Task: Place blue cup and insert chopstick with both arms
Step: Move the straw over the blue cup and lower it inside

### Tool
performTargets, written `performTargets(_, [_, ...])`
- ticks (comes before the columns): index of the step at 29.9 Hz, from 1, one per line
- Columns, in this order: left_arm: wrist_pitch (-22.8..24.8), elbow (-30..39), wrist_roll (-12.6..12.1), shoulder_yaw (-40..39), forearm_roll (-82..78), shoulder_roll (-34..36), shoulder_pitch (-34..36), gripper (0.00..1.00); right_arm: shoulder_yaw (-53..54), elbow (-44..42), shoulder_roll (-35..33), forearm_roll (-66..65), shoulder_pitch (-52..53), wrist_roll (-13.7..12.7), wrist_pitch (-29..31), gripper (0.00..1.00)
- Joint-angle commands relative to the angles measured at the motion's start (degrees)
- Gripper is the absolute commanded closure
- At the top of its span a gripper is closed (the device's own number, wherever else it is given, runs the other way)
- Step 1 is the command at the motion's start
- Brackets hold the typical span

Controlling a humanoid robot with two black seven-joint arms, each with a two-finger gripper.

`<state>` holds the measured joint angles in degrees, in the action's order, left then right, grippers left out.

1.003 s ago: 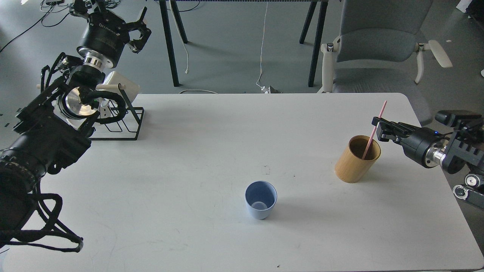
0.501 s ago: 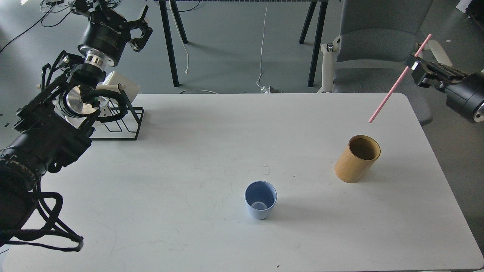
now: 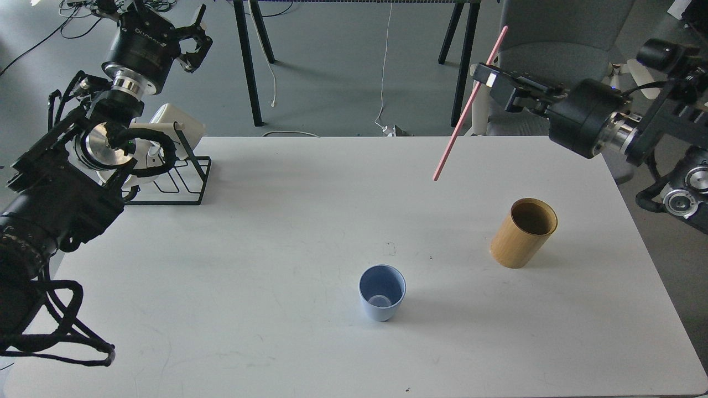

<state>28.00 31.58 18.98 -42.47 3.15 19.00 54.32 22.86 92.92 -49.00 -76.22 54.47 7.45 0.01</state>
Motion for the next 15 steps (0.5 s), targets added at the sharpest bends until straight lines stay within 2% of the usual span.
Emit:
performTargets(1, [0.00, -0.02, -0.09, 0.28, -0.34, 0.07, -0.35, 0.00, -4.31, 0.69, 2.33, -0.42, 0.28, -0.06, 0.87, 1.00])
performTargets(10, [0.00, -0.02, -0.17, 0.28, -0.34, -0.10, -0.71, 0.00, -10.29, 0.16, 3.74, -0.86, 0.20, 0.38, 0.96, 1.00])
performTargets(15, [0.00, -0.02, -0.17, 0.28, -0.34, -0.37, -0.71, 0.00, -12.49, -1.42, 7.08, -0.86, 0.19, 0.38, 0.96, 1.00])
